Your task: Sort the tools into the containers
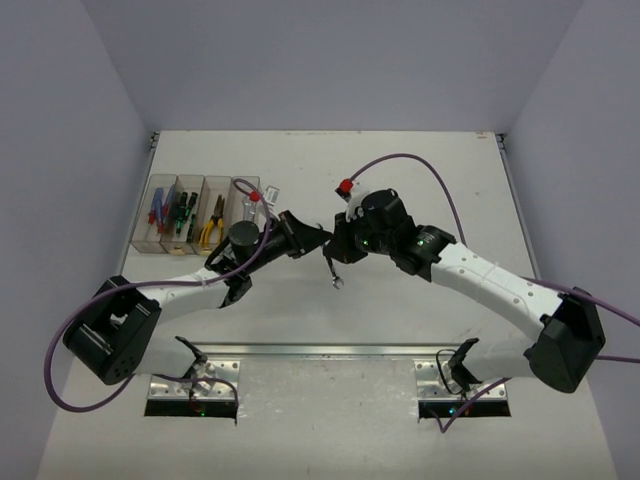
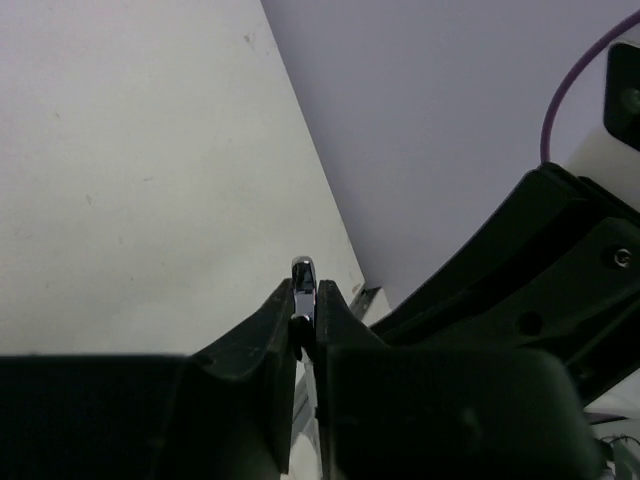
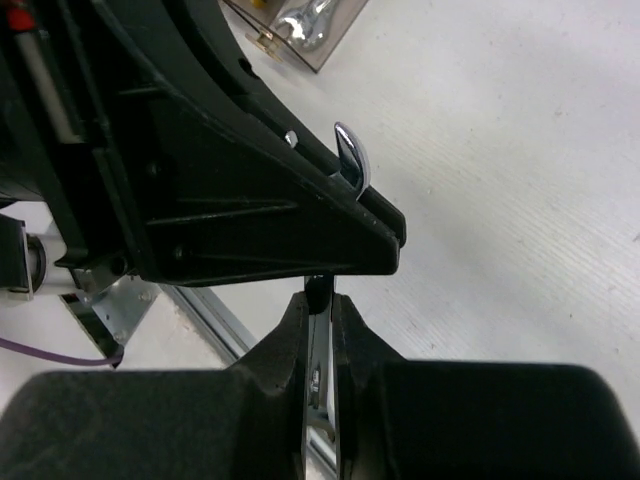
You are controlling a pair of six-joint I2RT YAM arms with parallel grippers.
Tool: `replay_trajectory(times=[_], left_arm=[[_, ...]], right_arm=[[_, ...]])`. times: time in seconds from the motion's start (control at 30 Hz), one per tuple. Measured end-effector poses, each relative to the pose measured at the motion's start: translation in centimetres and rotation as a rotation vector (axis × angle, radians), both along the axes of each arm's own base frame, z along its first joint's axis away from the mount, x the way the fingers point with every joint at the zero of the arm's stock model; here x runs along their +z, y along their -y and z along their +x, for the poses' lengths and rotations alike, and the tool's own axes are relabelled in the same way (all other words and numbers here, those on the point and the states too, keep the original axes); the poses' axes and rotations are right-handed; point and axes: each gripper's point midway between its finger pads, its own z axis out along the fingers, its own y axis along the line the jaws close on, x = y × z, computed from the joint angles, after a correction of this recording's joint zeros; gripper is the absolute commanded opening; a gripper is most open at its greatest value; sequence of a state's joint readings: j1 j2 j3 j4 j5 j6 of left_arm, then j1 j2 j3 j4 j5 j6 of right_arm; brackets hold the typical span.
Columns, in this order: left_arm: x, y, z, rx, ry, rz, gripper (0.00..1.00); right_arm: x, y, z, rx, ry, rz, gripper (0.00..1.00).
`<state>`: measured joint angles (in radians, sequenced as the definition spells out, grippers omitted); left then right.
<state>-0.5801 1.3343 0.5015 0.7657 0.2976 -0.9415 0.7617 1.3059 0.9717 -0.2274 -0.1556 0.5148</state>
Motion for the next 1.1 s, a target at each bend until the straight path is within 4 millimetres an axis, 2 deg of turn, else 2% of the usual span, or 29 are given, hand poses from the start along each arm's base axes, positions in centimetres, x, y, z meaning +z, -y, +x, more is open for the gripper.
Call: replay_trajectory(times=[0.03,0.07,0.1,0.17,0.27,0.37,0.47,0.53,0.6,0.67,0.8,0.87,0.93,1.0,1.1], left_arm=[[0.1,0.1,-0.1,-0.006,-0.001,-0.009,0.00],[0.3,0.3,-0.1,-0.014,0.008,-0.010,0.00],[0.3,0.4,-0.1,-0.019,0.009,-0.005,0.00],[0.0,0.4,-0.1,-0.024,0.007,0.017,0.00],[-0.6,-0.1,1.4,0.000,-0.019,0.123,0.00],[1.5,-1.9,5.2,0.093,0.024,0.251,0.00],[3.2,-6.7,9.9,0.221,0.017,0.412,0.00],[4.7,-10.8,13.6,0.339,0.015,0.495,0.00],[4.5,-15.0,16.2,0.443,-0.016,0.614,0.00],[2.9,-18.5,18.1,0.503,-0.089,0.762,0.00],[-1.0,-21.6,21.1,0.500,-0.194,1.023,0.00],[-3.7,-22.7,21.2,0.468,-0.252,1.131,0.00],[-6.6,-23.6,20.5,0.424,-0.319,1.225,0.01],[-9.1,-24.3,19.4,0.373,-0.384,1.298,0.26],[-11.0,-24.8,18.3,0.321,-0.438,1.351,0.59]], right_arm=[[-0.1,0.1,0.1,-0.003,0.000,-0.008,0.20],[-0.4,0.1,0.0,-0.003,-0.007,-0.014,0.51],[-0.5,0.1,0.0,-0.002,-0.008,-0.017,0.53],[-0.4,0.1,0.2,-0.004,-0.004,-0.018,0.98],[-0.4,0.8,0.5,-0.040,0.009,-0.043,0.99],[-0.2,2.7,0.7,-0.110,0.039,-0.087,0.99],[0.9,5.9,0.6,-0.193,0.087,-0.103,0.99],[2.1,8.2,0.8,-0.255,0.120,-0.100,0.99],[3.1,10.3,1.2,-0.310,0.151,-0.096,0.99],[3.5,11.9,1.6,-0.354,0.166,-0.102,0.99],[2.1,13.7,1.3,-0.376,0.155,-0.157,0.99],[1.2,14.2,1.0,-0.375,0.137,-0.187,0.99],[0.7,14.5,0.7,-0.371,0.124,-0.205,0.99],[0.6,14.5,0.6,-0.366,0.120,-0.210,0.99],[0.5,14.5,0.5,-0.357,0.117,-0.210,0.99]])
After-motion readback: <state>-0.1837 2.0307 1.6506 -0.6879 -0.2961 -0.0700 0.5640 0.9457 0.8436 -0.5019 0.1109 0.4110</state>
